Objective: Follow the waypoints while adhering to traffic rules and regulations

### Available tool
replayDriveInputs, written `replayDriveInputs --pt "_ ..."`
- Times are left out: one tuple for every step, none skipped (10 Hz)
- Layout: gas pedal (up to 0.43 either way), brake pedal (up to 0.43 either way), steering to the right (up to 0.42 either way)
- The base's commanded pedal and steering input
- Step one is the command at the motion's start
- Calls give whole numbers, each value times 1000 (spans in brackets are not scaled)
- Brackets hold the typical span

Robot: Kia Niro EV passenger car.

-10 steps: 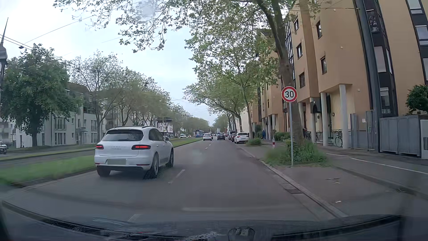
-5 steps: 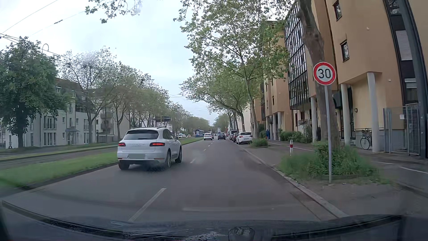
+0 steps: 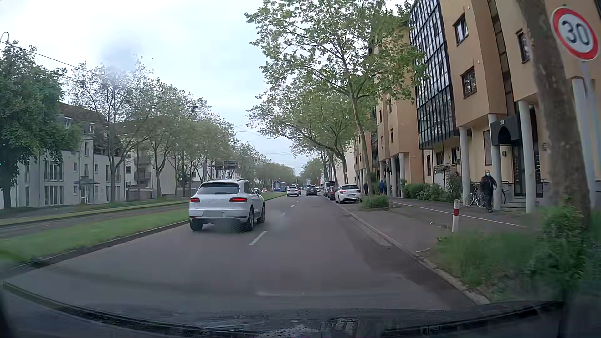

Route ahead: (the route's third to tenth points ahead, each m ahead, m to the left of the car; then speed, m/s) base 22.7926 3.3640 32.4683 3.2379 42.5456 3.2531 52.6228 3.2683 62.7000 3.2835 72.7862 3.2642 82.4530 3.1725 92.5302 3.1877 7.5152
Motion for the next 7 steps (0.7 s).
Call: replayDriveInputs --pt "87 0 -3" --pt "87 0 -3" --pt "87 0 -3" --pt "87 0 -3" --pt "87 0 -3" --pt "87 0 -3" --pt "87 0 -3"
